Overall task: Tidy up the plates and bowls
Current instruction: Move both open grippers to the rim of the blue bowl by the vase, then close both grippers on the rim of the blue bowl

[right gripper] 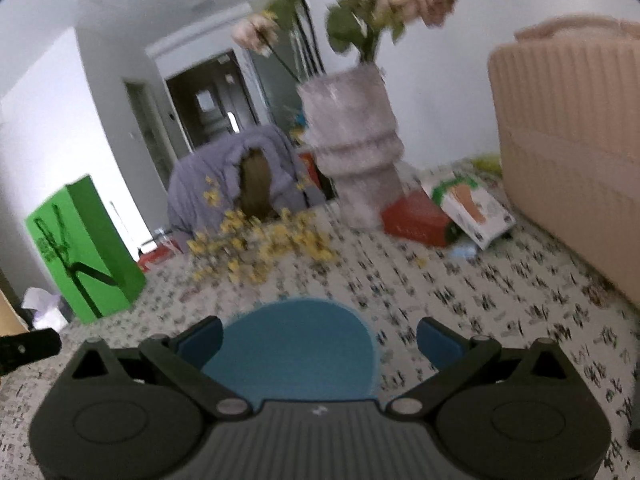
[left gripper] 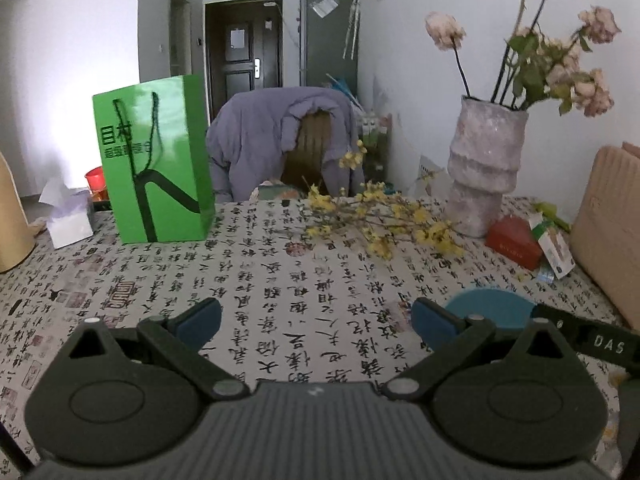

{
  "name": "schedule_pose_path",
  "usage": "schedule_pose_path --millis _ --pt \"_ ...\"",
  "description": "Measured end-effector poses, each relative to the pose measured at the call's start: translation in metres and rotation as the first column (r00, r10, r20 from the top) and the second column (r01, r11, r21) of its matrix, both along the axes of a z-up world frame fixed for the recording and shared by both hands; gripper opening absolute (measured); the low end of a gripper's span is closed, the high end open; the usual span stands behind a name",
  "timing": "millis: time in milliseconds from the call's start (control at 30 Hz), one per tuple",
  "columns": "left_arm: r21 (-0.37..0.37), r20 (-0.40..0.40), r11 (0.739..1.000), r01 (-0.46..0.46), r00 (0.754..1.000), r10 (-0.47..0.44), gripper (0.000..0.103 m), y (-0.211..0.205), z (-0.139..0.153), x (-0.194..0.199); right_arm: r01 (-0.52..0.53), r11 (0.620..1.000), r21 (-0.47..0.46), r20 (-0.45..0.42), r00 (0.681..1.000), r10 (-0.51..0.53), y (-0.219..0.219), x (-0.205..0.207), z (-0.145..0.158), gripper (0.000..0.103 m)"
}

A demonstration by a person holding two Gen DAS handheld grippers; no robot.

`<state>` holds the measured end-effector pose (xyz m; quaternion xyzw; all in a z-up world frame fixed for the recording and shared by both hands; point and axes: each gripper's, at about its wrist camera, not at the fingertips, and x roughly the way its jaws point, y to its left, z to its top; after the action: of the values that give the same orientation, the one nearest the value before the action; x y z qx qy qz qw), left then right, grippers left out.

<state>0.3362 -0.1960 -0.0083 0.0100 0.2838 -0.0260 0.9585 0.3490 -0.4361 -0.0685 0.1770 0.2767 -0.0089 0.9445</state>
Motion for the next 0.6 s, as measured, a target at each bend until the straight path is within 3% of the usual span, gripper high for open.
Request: schedule_pose_path --millis 367,600 --pt "-0.03 -0.131 0.999 0.011 0.991 -0.015 0.103 -0.036 -0.027 0.034 0.016 1.0 -0.002 -0.112 0.994 -0.016 -0.005 0.017 -0.023 0.102" --pt "-0.031 -0.19 1.0 -0.007 0.982 0.001 0.103 -0.049 -0.049 0.047 -0.002 1.0 -0.003 -0.172 0.985 0.001 0.0 0.025 -0.034 0.085"
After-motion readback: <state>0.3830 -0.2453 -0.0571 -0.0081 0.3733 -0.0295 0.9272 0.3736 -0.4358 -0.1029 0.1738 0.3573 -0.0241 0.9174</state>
